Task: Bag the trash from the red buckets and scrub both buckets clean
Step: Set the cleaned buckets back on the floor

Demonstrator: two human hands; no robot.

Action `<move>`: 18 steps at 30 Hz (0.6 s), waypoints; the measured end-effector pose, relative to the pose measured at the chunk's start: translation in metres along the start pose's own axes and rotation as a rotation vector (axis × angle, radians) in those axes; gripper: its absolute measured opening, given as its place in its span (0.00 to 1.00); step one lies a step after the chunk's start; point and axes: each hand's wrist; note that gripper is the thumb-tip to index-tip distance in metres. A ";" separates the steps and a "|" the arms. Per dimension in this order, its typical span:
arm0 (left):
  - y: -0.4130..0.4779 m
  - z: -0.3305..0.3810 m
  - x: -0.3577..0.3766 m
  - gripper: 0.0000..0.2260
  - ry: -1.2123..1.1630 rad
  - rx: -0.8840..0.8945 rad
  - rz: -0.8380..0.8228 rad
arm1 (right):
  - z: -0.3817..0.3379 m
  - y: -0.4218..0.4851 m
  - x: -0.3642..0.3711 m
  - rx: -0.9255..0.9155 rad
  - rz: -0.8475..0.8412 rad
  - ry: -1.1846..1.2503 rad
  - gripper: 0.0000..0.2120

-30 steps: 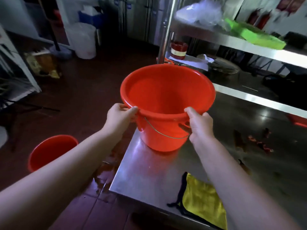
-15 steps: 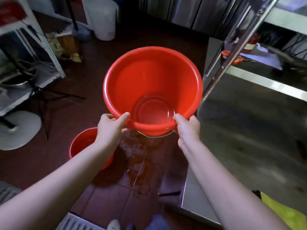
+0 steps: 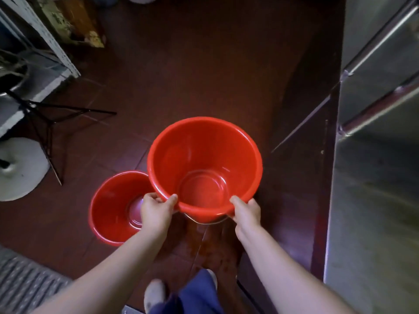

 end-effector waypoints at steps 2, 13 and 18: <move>0.036 -0.015 0.024 0.09 -0.011 -0.034 -0.041 | 0.019 0.035 0.012 0.058 0.022 0.057 0.08; 0.227 -0.123 0.171 0.13 0.007 -0.107 -0.323 | 0.135 0.245 0.056 0.193 0.221 0.236 0.12; 0.264 -0.165 0.213 0.15 0.146 -0.055 -0.322 | 0.177 0.307 0.053 0.159 0.239 0.239 0.12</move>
Point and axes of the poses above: each hand's wrist, its own y-axis towards the middle knuckle, its own x-axis out of the palm, z = x × y, and after that the axes turned 7 degrees about y, right-handed
